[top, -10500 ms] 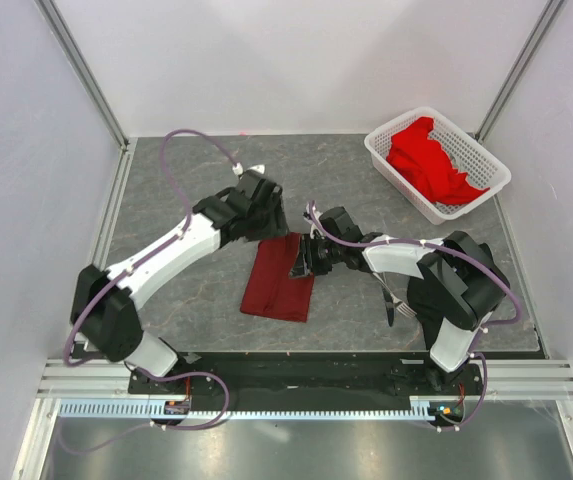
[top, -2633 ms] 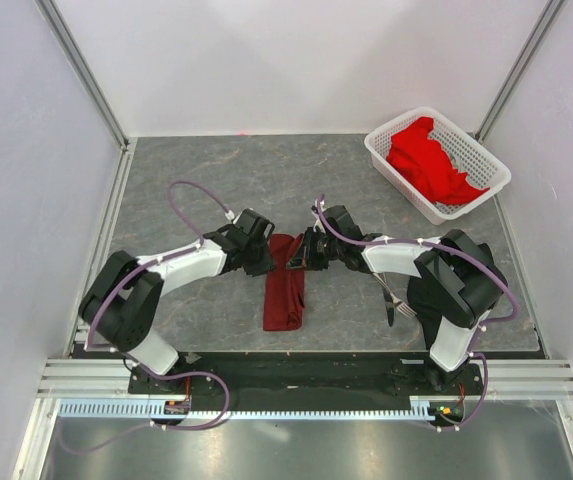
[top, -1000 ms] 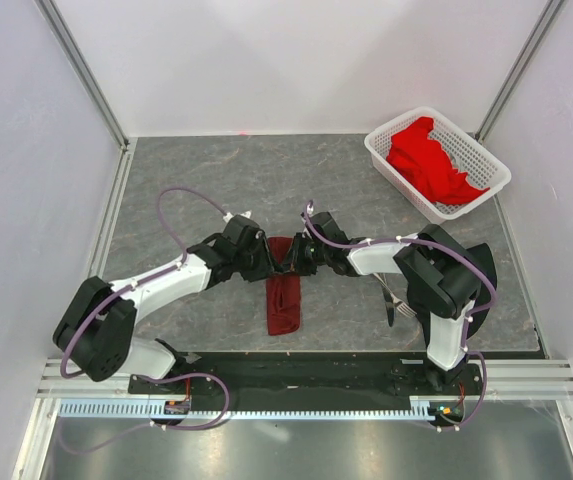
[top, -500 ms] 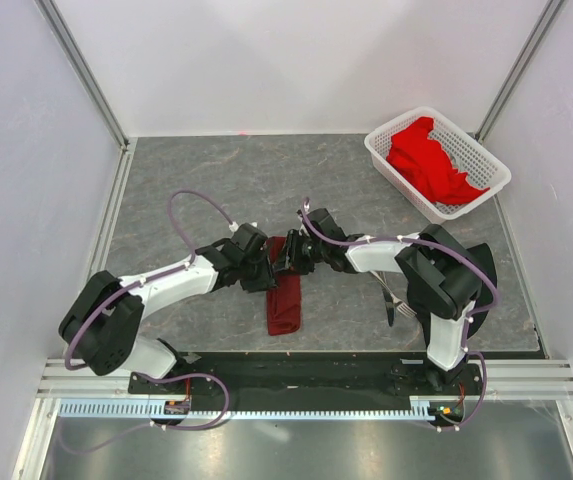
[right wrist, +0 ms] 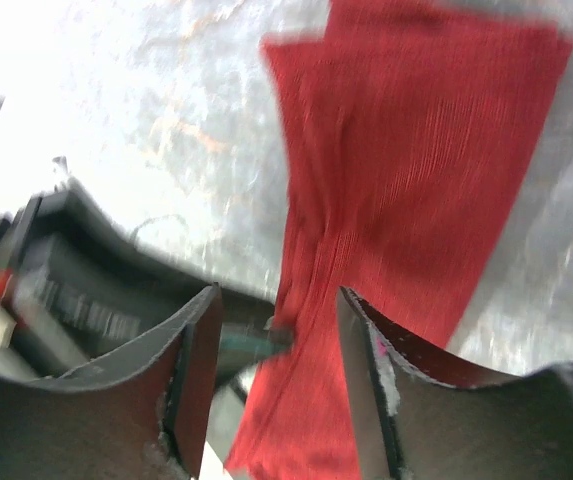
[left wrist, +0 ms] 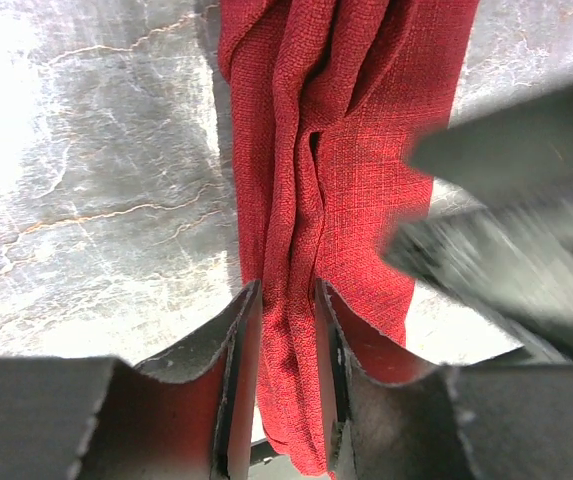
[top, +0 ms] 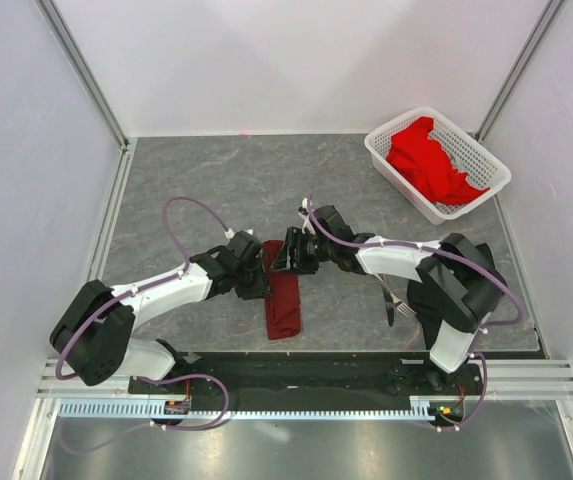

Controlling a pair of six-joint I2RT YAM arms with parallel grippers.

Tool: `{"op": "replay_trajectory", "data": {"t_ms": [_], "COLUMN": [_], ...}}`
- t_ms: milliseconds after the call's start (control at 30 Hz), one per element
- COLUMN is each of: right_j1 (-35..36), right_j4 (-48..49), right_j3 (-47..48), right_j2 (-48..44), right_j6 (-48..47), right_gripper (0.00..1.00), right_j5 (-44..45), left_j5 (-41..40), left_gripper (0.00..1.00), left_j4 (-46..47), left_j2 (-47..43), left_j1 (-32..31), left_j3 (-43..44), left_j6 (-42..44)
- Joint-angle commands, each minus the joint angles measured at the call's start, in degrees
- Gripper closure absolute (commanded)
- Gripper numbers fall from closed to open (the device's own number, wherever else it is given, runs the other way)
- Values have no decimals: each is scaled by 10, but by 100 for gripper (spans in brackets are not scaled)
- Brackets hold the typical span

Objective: Fold the napkin into a case and place the utensils inside
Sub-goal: Fold the 2/3-rectangle-folded napkin at the center of the board, then smooth out the top corner of the smaller-rectangle-folded napkin from the folded napkin.

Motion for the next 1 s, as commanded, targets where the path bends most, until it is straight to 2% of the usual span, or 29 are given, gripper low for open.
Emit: {"op": "replay_trajectory", "data": {"t_ms": [0, 100, 133, 267, 333, 400, 533, 733, 967], "right_j1": [15, 33, 38, 63, 72, 75, 75, 75, 77], "right_j4": [29, 60, 66, 95, 113, 119, 75, 87, 89], "right_j3": [-67, -106, -112, -130, -142, -157, -143, -151, -163], "right_j2": [-66, -77, -74, -64, -64, -67, -71, -69, -85], "right_j6": [10, 23, 28, 46, 57, 61, 26, 31, 38], "right_gripper": [47, 57, 65, 75, 83, 84, 85, 85, 85], "right_j5": [-27, -29, -29, -33, -29, -23, -4, -4, -2], "left_j5": [-1, -12, -13, -14, -17, -38, -43, -31, -42], "left_gripper": [67, 69, 69, 70, 70, 69, 65, 66, 71], "left_j4": [-1, -3, -6, -8, -18, -31, -37, -39, -36], "left_j2": [-16, -26, -27, -25, -23, -28, -9, 96, 187], "left_j1": [-3, -2, -2, -2, -2, -2, 2, 24, 66], "left_j3": [-4, -1, 4, 13, 22, 38, 122, 214, 248], "left_j6": [-13, -13, -11, -10, -7, 2, 39, 62, 87]}}
